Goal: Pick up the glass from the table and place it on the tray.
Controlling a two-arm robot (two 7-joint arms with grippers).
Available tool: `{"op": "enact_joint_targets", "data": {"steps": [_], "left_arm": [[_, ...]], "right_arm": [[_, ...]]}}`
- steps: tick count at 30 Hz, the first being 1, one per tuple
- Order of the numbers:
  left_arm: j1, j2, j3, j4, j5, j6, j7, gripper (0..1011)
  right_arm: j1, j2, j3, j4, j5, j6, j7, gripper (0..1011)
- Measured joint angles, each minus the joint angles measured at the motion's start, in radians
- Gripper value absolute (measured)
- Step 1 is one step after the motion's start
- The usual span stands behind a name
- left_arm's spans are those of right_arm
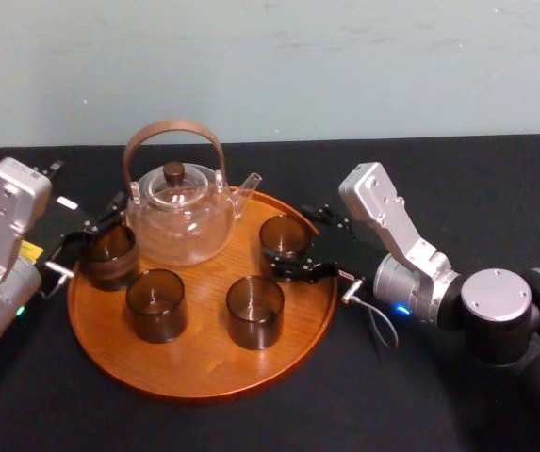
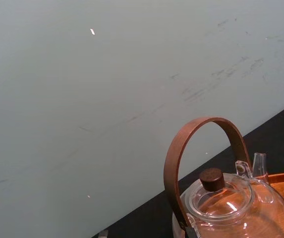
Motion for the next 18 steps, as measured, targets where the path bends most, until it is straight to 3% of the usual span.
{"op": "enact_joint_targets", "data": {"steps": [11,18], "left_arm": [[0.0,0.0,0.0,0.0,0.0,0.0,0.0,1001],[0.0,0.0,0.0,0.0,0.0,0.0,0.0,1001]], "right_arm": [[-0.003,0.004,0.005,-0.007,0.006,-0.002,0.008,1002],[-0.022,0.022,0.033,-0.059,0.039,-0.012,0.019,1002]]}}
